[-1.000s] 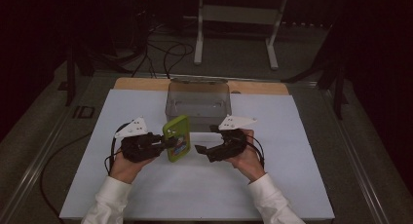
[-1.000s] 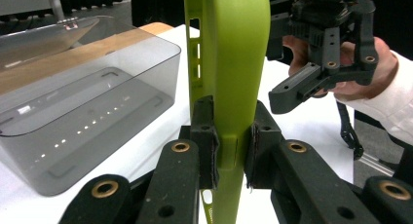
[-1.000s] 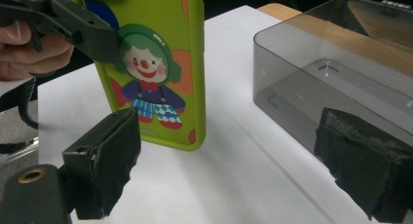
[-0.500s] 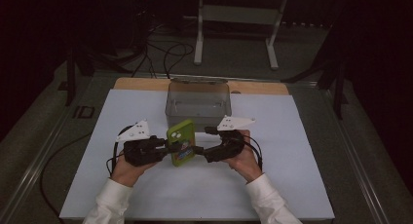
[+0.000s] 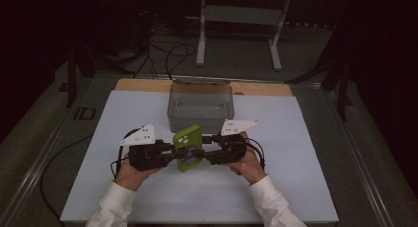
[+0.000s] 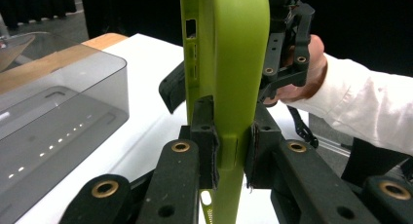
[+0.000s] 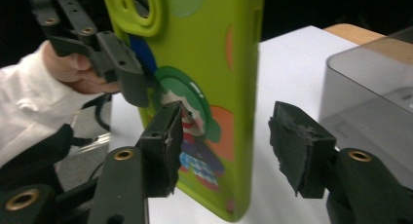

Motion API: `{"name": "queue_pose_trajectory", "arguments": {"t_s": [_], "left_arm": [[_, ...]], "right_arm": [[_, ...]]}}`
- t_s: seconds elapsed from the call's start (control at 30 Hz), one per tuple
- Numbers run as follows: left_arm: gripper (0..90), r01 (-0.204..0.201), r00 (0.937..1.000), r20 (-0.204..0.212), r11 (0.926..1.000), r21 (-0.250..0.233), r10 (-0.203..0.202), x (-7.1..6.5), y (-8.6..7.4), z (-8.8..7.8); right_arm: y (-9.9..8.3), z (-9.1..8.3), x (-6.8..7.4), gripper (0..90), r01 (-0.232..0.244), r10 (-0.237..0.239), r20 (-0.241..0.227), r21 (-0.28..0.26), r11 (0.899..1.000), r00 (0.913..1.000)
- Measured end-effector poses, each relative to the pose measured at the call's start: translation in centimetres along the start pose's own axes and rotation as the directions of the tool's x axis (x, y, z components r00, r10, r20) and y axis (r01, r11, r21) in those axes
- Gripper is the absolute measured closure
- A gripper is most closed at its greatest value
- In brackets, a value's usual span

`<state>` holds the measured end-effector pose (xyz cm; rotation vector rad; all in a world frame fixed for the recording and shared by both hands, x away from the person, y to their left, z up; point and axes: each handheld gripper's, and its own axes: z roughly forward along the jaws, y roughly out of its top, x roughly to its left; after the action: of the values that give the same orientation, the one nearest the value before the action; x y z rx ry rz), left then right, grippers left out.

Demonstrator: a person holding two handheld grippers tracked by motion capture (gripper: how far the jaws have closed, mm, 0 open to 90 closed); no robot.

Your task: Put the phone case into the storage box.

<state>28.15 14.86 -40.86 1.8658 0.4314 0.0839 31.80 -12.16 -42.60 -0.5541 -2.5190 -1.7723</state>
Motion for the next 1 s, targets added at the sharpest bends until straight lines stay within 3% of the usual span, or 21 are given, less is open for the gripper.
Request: {"name": "queue_pose_trajectory", "arguments": {"t_s": [0.13, 0.23, 0.37, 0.63, 0.73, 0.87, 0.9, 0.93, 1.0], "left_arm": [[78.0, 0.002, 1.0, 0.005, 1.0, -0.003, -0.002, 0.1, 0.0, -0.1], [77.8, 0.009, 0.9999, -0.014, 0.9999, -0.012, -0.009, 0.4, -0.1, -0.4], [77.4, 0.031, 0.999, -0.032, 0.9992, -0.027, -0.032, 0.8, -0.4, -0.7], [74.5, 0.073, 0.997, -0.021, 0.9959, -0.053, -0.074, 1.4, -0.9, -0.7], [72.6, 0.072, 0.9969, -0.028, 0.9959, -0.055, -0.073, 1.4, -0.9, -0.6], [63.7, 0.07, 0.9961, -0.05, 0.9963, -0.049, -0.072, 1.3, -0.9, -0.4], [63.7, 0.075, 0.9933, -0.084, 0.9959, -0.051, -0.079, 1.2, -0.8, -0.3], [54.3, 0.082, 0.9915, -0.096, 0.995, -0.056, -0.087, 1.3, -0.8, -0.3], [50.0, 0.086, 0.9887, -0.117, 0.994, -0.068, -0.094, 1.3, -0.8, -0.4]], "right_arm": [[0.0, 0.1, 0.1, 55.9, 0.013, -0.014, -0.038, -0.008, 1.0, 0.9992], [0.0, -0.1, 0.0, 62.8, 0.02, -0.02, -0.044, -0.009, 1.0, 0.9988], [-0.1, -0.5, -0.2, 70.0, -0.002, 0.0, -0.079, -0.028, 1.0, 0.9968], [-0.3, -0.6, -0.4, 78.0, -0.029, 0.021, -0.12, -0.067, 0.997, 0.9926], [-0.2, -0.6, -0.3, 78.5, -0.029, 0.021, -0.124, -0.063, 0.998, 0.9921], [-0.2, -0.7, -0.3, 78.8, -0.038, 0.03, -0.127, -0.063, 0.997, 0.9914], [-0.2, -0.8, -0.2, 78.8, -0.032, 0.024, -0.123, -0.064, 0.997, 0.9921], [-0.1, -0.9, -0.1, 78.8, -0.039, 0.031, -0.116, -0.061, 0.997, 0.9927], [-0.1, -0.9, -0.1, 78.8, -0.037, 0.03, -0.111, -0.062, 0.997, 0.9934]]}}
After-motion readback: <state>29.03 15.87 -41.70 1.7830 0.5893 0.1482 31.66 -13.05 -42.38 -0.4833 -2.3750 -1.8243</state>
